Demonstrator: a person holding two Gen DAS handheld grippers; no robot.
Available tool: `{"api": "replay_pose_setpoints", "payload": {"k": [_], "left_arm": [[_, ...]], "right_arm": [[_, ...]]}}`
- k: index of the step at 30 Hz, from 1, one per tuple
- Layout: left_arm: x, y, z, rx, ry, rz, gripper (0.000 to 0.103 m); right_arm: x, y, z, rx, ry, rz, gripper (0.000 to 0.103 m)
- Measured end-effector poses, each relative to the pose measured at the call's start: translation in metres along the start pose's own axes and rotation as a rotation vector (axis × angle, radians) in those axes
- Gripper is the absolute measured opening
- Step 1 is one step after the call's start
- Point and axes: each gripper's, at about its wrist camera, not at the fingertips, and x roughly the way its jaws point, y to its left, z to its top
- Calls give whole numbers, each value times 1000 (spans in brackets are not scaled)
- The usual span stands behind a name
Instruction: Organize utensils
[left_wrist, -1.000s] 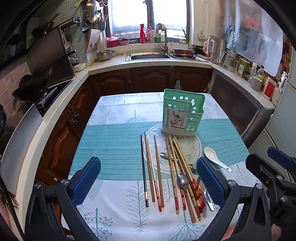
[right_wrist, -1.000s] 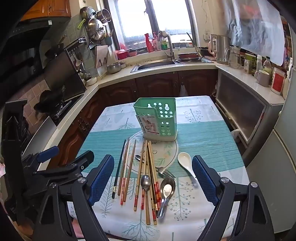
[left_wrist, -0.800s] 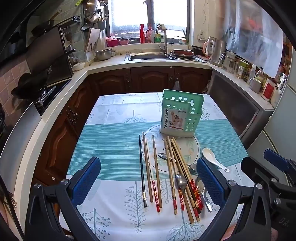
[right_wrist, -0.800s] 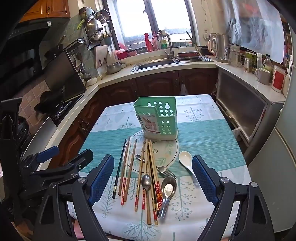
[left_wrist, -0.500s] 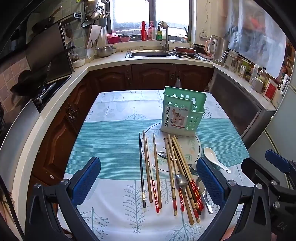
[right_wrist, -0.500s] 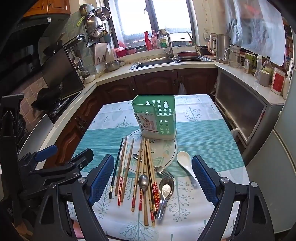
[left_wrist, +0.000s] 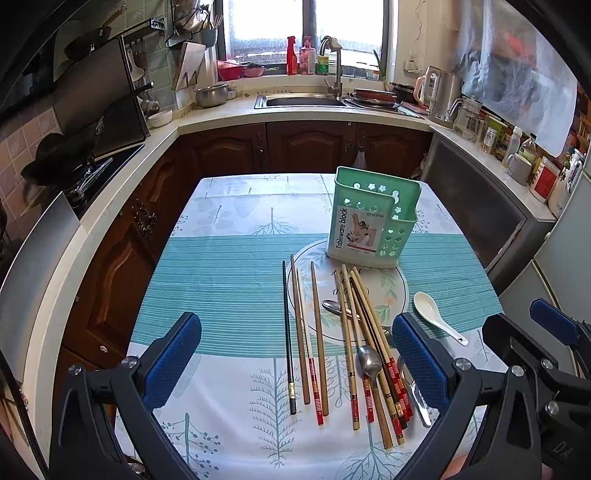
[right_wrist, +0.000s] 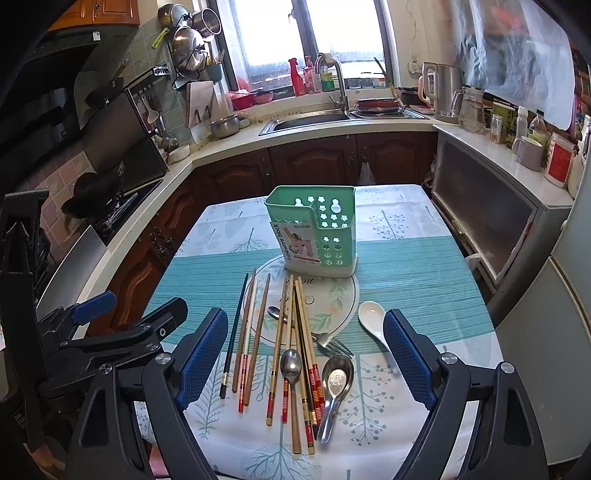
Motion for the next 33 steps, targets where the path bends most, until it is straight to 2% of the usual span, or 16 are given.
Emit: {"api": "replay_pose_setpoints", "payload": {"k": [16, 23, 31, 33], "left_arm": [[3, -1, 0, -6, 9, -15, 102], [-1, -7, -1, 19, -11, -1, 99], [4, -7, 7, 30, 19, -30, 100], [2, -7, 10, 35, 5, -32, 100]], "right_arm": [[8, -3, 1, 10, 3, 1, 88], [8, -9, -2, 26, 5, 18, 88], [6, -9, -1, -5, -13, -4, 87], [3, -7, 4, -29, -30, -12, 87]]}}
